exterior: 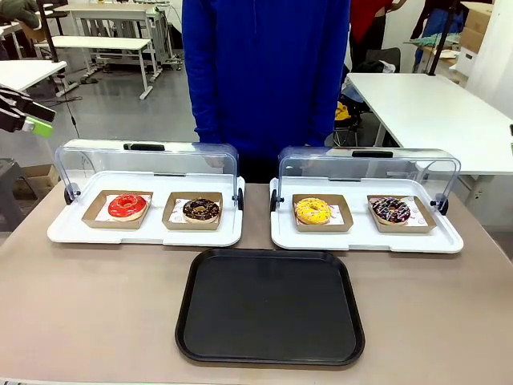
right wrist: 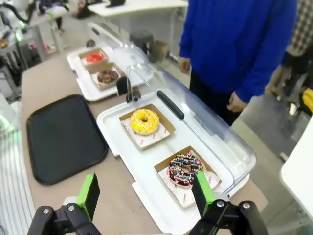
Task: Move the first donut from the left to the tray.
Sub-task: Pick up the Paper togo box containing the Donut indicated by the person and place it on the Handle tray.
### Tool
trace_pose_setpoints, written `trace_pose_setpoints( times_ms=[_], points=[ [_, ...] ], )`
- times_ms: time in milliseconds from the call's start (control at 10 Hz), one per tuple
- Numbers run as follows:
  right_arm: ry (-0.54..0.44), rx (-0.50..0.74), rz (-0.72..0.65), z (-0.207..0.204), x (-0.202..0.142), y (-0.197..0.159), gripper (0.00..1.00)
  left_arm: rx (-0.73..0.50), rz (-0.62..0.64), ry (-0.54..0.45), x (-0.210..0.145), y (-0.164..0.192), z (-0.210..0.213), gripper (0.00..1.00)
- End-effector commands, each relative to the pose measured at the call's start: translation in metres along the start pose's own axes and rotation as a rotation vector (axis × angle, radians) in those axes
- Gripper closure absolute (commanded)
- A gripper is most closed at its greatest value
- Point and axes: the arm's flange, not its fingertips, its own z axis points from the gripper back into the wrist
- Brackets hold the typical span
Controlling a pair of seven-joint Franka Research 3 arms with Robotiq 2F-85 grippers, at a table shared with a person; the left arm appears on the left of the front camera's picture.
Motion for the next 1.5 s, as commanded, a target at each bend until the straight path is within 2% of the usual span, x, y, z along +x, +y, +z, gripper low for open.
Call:
trace_pose_setpoints(
  times_ms=[0, 200, 600, 1400],
  points=[
    [-0.059, 0.042, 0.050, -0.0027, -0.0095, -0.0031, 0.00, -0.035, -0.013, -0.040, -0.0010, 0.0111, -0.0040, 0.00],
    [-0.079, 0.047, 0.034, -0.0026, -0.0116, -0.0033, 0.00, -0.037, -0.025, -0.067, 0.0003, 0.0142, -0.0055, 0.00],
    [-0.072, 0.028, 0.003, -0.0030, -0.0109, 0.0014, 0.00, -0.008, -0.015, -0.049, -0.0023, 0.0151, -0.0038, 0.00],
    [-0.063, 0.049, -0.011, -0.0070, -0.0163, -0.0009, 0.00, -0.027, -0.004, -0.035, -0.0021, 0.0142, -0.0063, 0.00]
  ],
)
